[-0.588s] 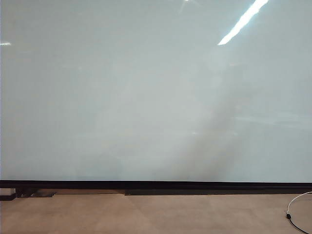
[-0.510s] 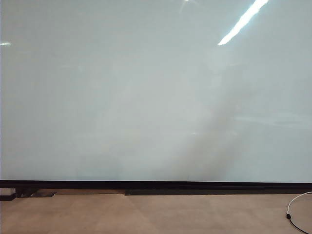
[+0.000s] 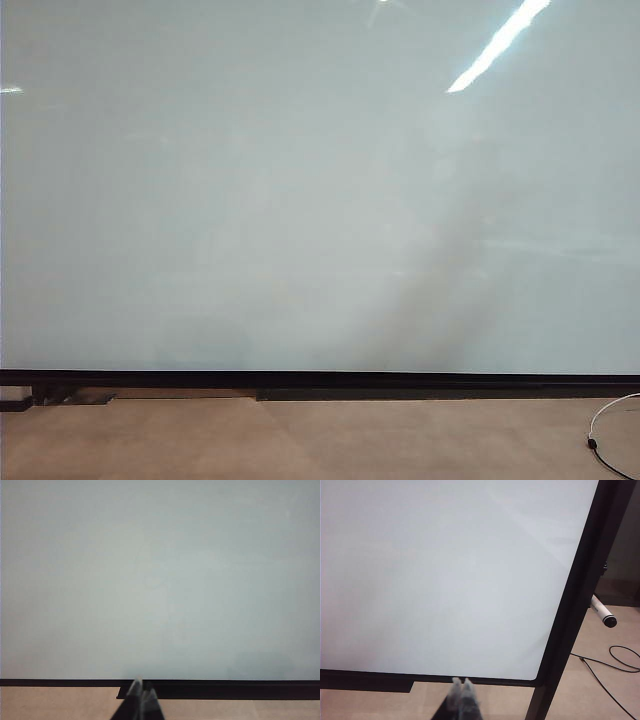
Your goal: Pick up the pen on the shelf to the right of the whiteboard and draw a straight line.
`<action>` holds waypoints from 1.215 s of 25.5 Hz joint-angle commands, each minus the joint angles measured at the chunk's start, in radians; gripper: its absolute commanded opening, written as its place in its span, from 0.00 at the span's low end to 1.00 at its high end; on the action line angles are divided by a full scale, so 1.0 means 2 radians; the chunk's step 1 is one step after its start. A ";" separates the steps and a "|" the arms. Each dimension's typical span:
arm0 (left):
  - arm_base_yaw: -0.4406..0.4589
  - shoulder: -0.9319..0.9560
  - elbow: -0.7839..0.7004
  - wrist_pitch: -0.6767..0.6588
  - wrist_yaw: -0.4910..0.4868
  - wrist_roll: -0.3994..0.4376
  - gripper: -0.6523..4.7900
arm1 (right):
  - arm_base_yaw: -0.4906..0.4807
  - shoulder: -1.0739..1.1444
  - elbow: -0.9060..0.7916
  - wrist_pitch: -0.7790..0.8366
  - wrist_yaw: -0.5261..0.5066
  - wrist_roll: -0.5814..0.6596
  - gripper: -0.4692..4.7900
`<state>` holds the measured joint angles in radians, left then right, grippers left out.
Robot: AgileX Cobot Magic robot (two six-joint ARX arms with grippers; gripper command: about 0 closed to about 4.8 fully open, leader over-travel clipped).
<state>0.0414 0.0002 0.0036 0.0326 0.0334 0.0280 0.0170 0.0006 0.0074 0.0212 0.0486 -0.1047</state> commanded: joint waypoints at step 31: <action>0.000 0.000 0.002 -0.031 -0.002 -0.010 0.11 | -0.201 0.314 0.173 0.224 -0.190 0.049 0.48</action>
<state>0.0414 0.0002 0.0036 -0.0410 0.0330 0.0071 -0.3397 0.5797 0.3195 0.4660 -0.2413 -0.0196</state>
